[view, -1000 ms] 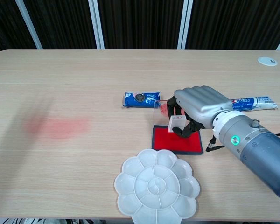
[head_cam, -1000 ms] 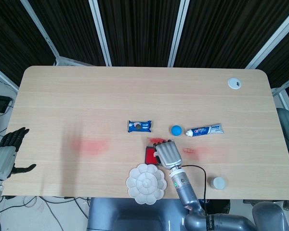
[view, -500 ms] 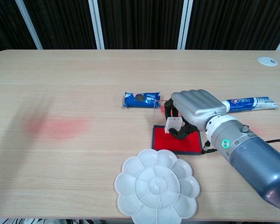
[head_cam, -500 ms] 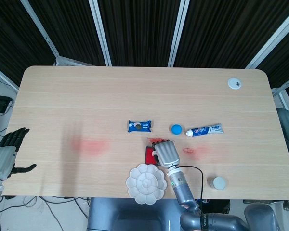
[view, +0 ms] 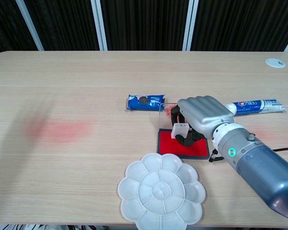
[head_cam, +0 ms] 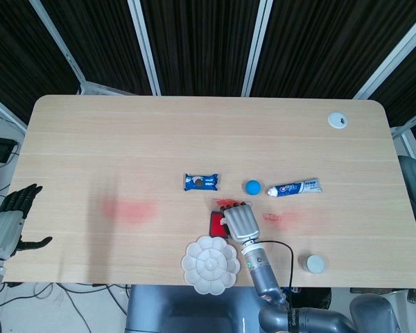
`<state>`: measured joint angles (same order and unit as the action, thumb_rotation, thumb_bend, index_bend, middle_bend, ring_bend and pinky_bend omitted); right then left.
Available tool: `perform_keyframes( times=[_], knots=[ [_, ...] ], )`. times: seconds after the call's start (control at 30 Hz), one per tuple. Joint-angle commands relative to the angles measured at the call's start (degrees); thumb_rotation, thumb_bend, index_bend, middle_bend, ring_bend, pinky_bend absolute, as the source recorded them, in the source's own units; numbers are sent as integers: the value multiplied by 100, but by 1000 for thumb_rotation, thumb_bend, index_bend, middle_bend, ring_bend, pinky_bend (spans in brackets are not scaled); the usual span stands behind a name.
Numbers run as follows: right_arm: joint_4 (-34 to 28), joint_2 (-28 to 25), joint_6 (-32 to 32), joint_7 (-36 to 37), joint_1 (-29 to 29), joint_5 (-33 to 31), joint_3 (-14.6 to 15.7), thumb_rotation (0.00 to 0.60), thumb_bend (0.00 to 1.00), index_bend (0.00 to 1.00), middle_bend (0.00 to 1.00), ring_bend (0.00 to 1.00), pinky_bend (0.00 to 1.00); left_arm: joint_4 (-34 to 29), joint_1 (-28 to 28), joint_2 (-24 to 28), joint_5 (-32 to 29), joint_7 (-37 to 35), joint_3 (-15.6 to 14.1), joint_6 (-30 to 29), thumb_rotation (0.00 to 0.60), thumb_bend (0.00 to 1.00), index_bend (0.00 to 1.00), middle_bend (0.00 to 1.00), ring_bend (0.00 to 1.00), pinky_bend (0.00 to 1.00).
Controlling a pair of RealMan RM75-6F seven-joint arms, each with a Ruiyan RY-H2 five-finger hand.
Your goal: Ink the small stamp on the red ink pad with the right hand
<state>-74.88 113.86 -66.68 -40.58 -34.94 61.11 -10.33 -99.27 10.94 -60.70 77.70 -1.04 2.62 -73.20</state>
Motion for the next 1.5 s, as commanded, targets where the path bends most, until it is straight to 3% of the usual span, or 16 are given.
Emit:
perform_keyframes(
  times=[0.03, 0.77, 1.5],
  knots=[
    [7, 3, 8, -6, 5, -3, 10, 600, 642, 748, 618, 496, 501, 1, 0, 2, 2, -1, -2, 0, 600, 0, 0, 0, 0, 0],
    [-453, -193, -156, -178, -28, 107, -122, 600, 643, 748, 619, 496, 501, -2, -10, 1, 18, -10, -4, -28, 600, 0, 0, 0, 0, 0],
    [-78, 24, -1, -154, 36, -57, 46, 600, 643, 748, 619, 496, 501, 1, -6, 8, 4, -28, 2, -17, 600, 0, 0, 0, 0, 0]
  ],
)
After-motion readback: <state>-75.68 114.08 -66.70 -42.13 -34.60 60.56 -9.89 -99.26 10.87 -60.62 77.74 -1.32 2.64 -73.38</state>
